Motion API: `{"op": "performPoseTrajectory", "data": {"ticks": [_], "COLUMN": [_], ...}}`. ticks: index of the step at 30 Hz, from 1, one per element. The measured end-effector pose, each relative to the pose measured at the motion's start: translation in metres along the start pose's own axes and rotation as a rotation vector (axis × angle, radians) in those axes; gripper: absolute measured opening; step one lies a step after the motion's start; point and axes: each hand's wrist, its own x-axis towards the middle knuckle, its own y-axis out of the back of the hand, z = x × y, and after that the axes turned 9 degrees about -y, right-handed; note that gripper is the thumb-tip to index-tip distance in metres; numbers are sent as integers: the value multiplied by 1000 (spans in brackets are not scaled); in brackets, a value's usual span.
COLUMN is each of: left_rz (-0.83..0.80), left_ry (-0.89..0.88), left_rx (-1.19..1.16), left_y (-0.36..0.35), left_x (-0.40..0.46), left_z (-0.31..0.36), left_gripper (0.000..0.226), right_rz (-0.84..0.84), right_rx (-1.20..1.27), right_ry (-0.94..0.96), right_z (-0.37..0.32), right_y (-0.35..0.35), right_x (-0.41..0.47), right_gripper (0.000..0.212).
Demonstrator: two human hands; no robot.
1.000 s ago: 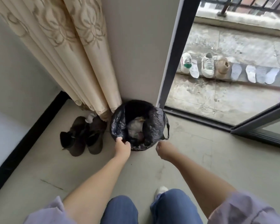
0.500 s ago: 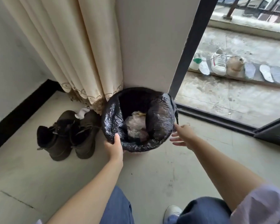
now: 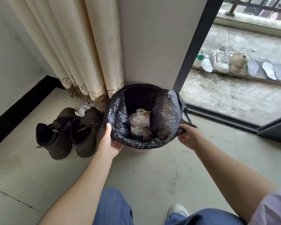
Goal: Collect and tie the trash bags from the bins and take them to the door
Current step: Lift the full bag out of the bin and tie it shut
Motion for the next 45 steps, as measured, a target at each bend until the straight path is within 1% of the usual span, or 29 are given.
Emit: {"op": "performPoseTrajectory", "data": {"ticks": [3, 5, 7, 9, 11, 13, 15, 16, 18, 20, 21, 22, 24, 25, 26, 27, 28, 29, 30, 31, 33, 35, 36, 38, 39, 40, 42, 43, 45], "left_rz": [-16, 37, 139, 199, 185, 125, 80, 71, 65, 33, 6, -22, -66, -88, -113, -149, -194, -234, -257, -257, -221, -231, -266, -314, -293, -250, -120, -90, -128], "left_ry": [23, -15, -122, -268, -396, -441, -420, -403, -372, -303, -252, -202, -109, -65, -22, 17, 46, 60, 61, 43, -19, -59, -74, -101, -118, -144, -263, -343, -524], "left_rx": [115, 228, 318, 385, 455, 535, 534, 532, 489, 346, 267, 200, 92, 51, 26, 19, 14, -2, -28, -55, -131, -247, -309, -371, -351, -286, 16, 234, 706], "left_y": [2, 6, 9, 9, 5, -1, -8, -11, -15, -18, -20, -23, -26, -26, -26, -25, -24, -22, -20, -18, -13, -11, -10, -11, -13, -15, -19, -22, -28], "left_x": [-2, -5, -9, -17, -27, -38, -48, -52, -58, -66, -70, -74, -79, -80, -81, -83, -85, -85, -85, -82, -72, -61, -55, -51, -52, -52, -57, -64, -81], "left_z": [7, 9, 8, 8, 6, 1, -5, -8, -13, -17, -18, -20, -24, -26, -29, -30, -30, -29, -26, -21, -9, 4, 11, 22, 26, 26, 20, 13, -1], "left_gripper": [37, 37, 31, 23, 21, 23, 24, 23, 18, 16, 17, 17, 18, 19, 19, 19, 18, 16, 13, 11, 12, 26, 32, 33, 32, 31, 27, 27, 32], "right_rz": [41, 25, 16, 123, 255, 301, 268, 224, 69, -131, -233, -316, -379, -376, -363, -312, -242, -171, -98, -42, 8, 39, 68, 155, 206, 249, 281, 264, 167], "right_rx": [-100, -177, -189, -312, -462, -512, -501, -495, -505, -601, -684, -781, -1058, -1258, -1476, -1691, -1852, -1924, -1958, -1950, -1936, -1907, -1889, -1801, -1712, -1594, -1357, -1249, -1143], "right_ry": [101, 133, 132, 202, 344, 441, 459, 435, 384, 389, 417, 446, 445, 430, 444, 504, 616, 707, 749, 750, 696, 680, 689, 714, 734, 758, 789, 801, 881], "right_z": [1, 3, 6, 8, 7, 4, 3, 4, 7, 13, 17, 22, 34, 42, 49, 56, 60, 61, 59, 56, 48, 45, 44, 39, 34, 29, 21, 20, 20], "right_y": [1, 1, 1, 1, 0, -3, -10, -14, -21, -25, -26, -28, -32, -36, -40, -44, -48, -51, -51, -48, -40, -31, -28, -23, -21, -20, -19, -21, -28], "right_x": [-12, -18, -21, -21, -24, -30, -36, -42, -53, -60, -64, -67, -74, -78, -82, -85, -86, -90, -87, -84, -80, -78, -77, -71, -69, -66, -65, -66, -69], "right_gripper": [19, 13, 9, 12, 18, 26, 27, 25, 26, 29, 30, 37, 67, 73, 66, 53, 40, 27, 16, 15, 19, 21, 22, 23, 23, 21, 20, 25, 39]}}
